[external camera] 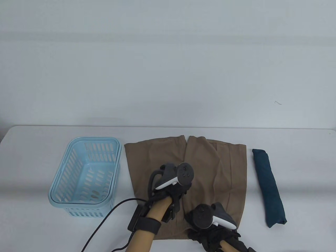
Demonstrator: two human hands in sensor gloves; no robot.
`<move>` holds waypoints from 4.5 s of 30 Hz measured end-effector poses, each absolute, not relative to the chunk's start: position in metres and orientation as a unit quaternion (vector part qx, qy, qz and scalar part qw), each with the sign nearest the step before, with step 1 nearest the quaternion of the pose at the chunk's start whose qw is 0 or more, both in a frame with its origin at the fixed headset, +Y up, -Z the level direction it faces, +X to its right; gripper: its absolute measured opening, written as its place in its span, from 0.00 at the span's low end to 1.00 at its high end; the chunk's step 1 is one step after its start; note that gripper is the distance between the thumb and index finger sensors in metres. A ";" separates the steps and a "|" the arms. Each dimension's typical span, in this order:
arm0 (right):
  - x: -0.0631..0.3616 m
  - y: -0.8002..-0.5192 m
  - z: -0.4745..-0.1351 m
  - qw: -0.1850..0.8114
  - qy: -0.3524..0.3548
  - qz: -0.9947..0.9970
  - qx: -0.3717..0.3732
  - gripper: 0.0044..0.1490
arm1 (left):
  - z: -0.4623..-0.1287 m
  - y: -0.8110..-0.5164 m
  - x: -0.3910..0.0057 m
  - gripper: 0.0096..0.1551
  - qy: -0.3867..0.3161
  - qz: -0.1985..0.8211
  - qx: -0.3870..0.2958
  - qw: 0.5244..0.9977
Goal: Roll shorts into tight roll
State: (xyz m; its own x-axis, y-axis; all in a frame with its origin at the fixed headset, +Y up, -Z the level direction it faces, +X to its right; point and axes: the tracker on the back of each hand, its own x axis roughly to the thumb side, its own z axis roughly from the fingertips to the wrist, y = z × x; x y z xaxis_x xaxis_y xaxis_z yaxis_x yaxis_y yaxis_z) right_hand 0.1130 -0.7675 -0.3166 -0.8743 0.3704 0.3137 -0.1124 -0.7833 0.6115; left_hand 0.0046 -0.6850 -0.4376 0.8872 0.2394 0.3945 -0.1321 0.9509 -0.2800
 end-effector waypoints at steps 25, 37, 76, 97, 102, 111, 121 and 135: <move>0.111 -0.782 -0.322 0.128 0.310 0.922 0.195 0.43 | -0.493 -0.779 0.059 0.32 -0.179 0.024 -0.280 0.943; 0.129 -0.773 -0.330 0.140 0.292 0.933 0.157 0.36 | -0.494 -0.774 0.066 0.30 -0.150 -0.010 -0.264 0.953; 0.179 -0.771 -0.348 -0.008 0.241 0.970 -0.034 0.38 | -0.475 -0.787 0.064 0.31 -0.125 -0.101 -0.191 0.968; 0.219 -0.782 -0.385 0.001 0.227 0.968 -0.109 0.38 | -0.479 -0.787 0.059 0.33 -0.102 -0.074 -0.209 0.970; 0.225 -0.783 -0.399 0.015 0.231 0.967 -0.105 0.38 | -0.486 -0.787 0.055 0.33 -0.093 -0.064 -0.211 0.971; 0.231 -0.781 -0.426 0.054 0.235 0.965 -0.104 0.37 | -0.502 -0.788 0.048 0.34 -0.076 -0.061 -0.214 0.972; 0.228 -0.781 -0.446 0.049 0.229 0.967 -0.101 0.37 | -0.517 -0.786 0.044 0.34 -0.069 -0.054 -0.218 0.972; 0.227 -0.783 -0.444 0.033 0.227 0.969 -0.091 0.38 | -0.522 -0.778 0.038 0.35 -0.072 -0.028 -0.273 0.959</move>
State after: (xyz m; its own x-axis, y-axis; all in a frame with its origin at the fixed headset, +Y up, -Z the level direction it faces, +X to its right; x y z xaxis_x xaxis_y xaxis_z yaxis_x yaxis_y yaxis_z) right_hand 0.2270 -0.7829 -0.4442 -0.9812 0.0229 -0.1916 -0.1056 -0.8948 0.4338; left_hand 0.0379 -0.7780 -0.5217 0.9880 -0.0133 0.1539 0.0923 0.8497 -0.5192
